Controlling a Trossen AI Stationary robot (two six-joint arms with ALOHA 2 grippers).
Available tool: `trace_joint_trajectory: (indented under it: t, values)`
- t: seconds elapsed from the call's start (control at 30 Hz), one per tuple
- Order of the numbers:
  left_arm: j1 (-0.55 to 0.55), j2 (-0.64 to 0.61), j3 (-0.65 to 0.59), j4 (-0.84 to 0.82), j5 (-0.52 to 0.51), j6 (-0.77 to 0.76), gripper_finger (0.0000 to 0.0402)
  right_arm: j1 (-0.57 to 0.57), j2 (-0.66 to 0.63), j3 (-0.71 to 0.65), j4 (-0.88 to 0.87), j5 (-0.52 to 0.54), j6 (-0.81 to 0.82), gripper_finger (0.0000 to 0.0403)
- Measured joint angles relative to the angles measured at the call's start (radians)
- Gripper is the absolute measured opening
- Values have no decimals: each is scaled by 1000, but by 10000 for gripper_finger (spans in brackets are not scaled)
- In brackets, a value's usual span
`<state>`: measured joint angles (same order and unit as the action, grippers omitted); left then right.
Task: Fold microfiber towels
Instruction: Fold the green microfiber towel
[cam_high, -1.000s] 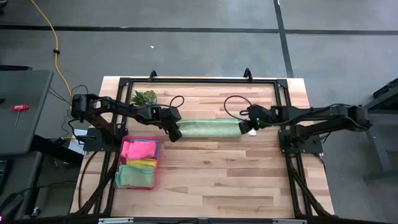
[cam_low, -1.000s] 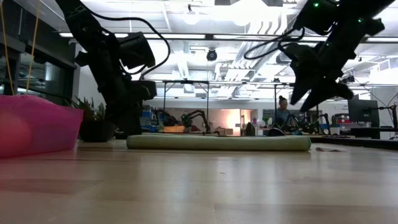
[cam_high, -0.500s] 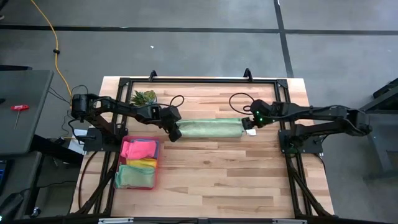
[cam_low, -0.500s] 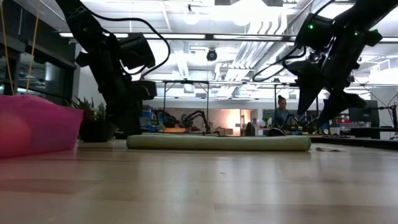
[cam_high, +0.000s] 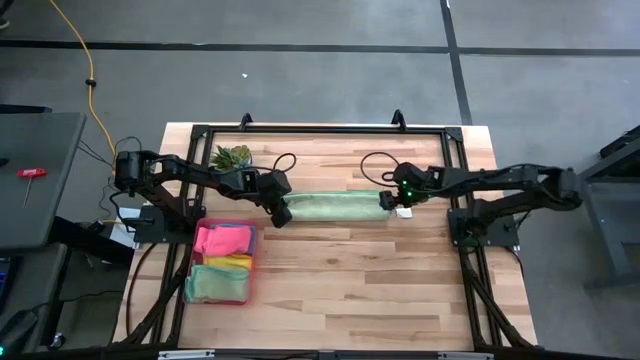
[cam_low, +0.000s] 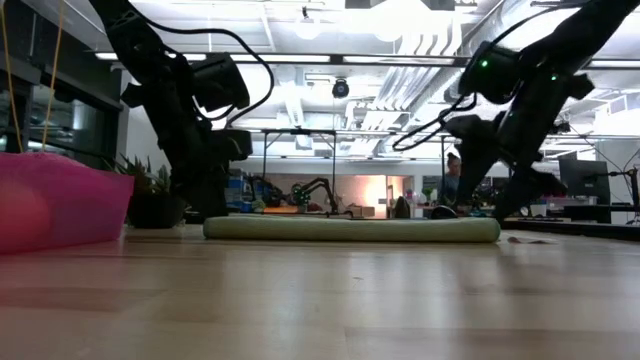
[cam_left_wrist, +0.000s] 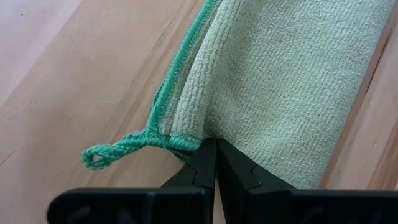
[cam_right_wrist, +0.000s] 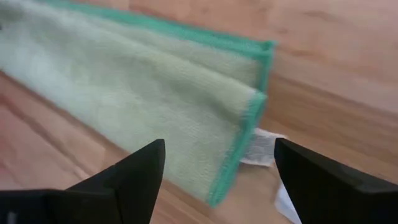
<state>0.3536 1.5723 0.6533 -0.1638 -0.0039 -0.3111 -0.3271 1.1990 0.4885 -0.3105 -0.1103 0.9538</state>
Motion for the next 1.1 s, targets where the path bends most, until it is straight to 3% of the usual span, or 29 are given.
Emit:
trace_joint_trajectory:
  t: [0.27, 0.6, 1.1]
  values:
    - [0, 0, 0, 3, -1, 0, 0, 0, 147, 4, 42, -30, -18, 293]
    - [0, 0, 0, 6, -13, 0, 0, 38, 169, 19, 95, -9, 32, 292]
    - [1, 0, 0, 8, -31, -1, 0, 46, 206, 21, 163, 1, 86, 232]
